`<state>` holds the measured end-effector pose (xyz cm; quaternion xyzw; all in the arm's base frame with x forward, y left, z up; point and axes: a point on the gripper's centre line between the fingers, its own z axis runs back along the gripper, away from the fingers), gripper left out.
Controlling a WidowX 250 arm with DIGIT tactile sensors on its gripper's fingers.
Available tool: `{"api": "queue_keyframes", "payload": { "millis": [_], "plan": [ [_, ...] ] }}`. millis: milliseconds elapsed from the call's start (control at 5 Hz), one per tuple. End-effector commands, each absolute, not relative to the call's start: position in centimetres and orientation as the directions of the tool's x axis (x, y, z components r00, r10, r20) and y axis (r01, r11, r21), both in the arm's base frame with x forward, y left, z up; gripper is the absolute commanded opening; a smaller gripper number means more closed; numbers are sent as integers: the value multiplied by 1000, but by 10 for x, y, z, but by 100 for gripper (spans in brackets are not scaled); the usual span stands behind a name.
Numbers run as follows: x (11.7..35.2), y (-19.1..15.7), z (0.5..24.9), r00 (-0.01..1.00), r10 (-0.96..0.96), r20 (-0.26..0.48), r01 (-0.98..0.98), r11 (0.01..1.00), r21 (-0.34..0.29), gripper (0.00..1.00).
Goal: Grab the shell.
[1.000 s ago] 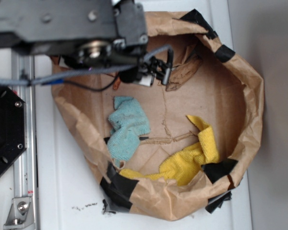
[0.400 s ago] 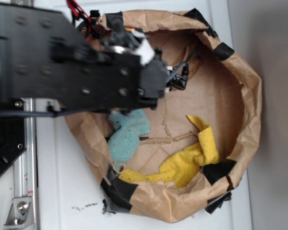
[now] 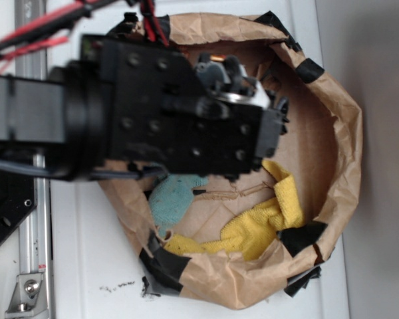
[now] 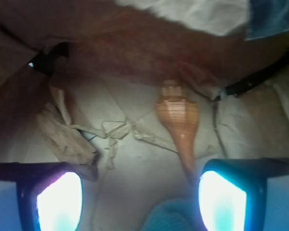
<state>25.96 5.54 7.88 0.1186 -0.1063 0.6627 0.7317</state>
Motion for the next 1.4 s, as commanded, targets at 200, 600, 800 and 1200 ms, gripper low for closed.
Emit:
{"api": "queue_keyframes", "payload": {
  "millis": [200, 600, 800, 1200],
  "plan": [
    [218, 98, 70, 30, 932, 361, -999, 41, -23, 100],
    [215, 116, 53, 12, 912, 410, -1000, 14, -2, 100],
    [211, 123, 46, 19, 905, 425, -1000, 13, 17, 100],
    [213, 141, 34, 45, 914, 403, -999, 34, 34, 100]
  ]
}}
